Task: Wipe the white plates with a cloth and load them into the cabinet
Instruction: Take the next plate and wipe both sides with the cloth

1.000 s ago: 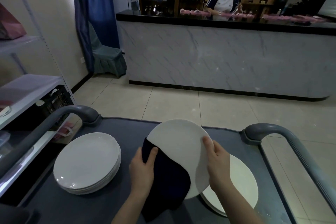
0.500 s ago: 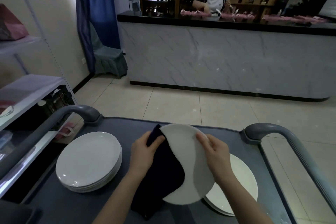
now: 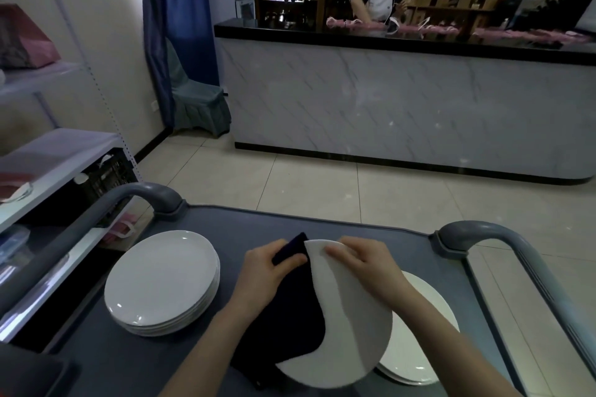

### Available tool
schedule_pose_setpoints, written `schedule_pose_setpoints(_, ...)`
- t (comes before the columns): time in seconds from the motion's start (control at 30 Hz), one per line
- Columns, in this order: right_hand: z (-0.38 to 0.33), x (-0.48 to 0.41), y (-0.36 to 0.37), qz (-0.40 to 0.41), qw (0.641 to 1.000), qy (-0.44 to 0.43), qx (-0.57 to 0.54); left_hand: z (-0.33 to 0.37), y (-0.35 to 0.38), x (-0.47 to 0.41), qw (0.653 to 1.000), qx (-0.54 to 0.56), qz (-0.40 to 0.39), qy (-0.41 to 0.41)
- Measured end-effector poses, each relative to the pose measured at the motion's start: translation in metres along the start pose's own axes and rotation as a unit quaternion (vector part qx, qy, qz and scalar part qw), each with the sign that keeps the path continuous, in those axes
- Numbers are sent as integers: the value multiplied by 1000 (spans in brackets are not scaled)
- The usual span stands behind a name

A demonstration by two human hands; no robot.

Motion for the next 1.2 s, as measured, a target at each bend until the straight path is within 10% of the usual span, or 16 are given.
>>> schedule_pose_setpoints(0.27, 57, 24, -10, 195, 927, 181, -266, -44, -7, 47, 952, 146, 211, -166)
schedule_pose_setpoints(0.6, 16, 12, 6, 34, 998, 37, -47, -9, 14, -5, 996, 11, -84, 1)
schedule_pose_setpoints(0.9, 62, 39, 2, 284, 876, 228, -316, -62, 7, 49, 918, 195, 255, -232)
schedule_pose_setpoints(1.2, 36, -1, -12, 48, 989, 108, -87, -31, -11, 11, 994, 50, 63, -78)
Point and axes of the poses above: each hand's wrist, its own x-axis away from the middle knuckle, its own y-axis out of the palm, z = x × y, the point moved 9 cm from there along -x, towards the middle knuckle, and after that the axes turned 10 degrees about y, right-handed, at the moved point
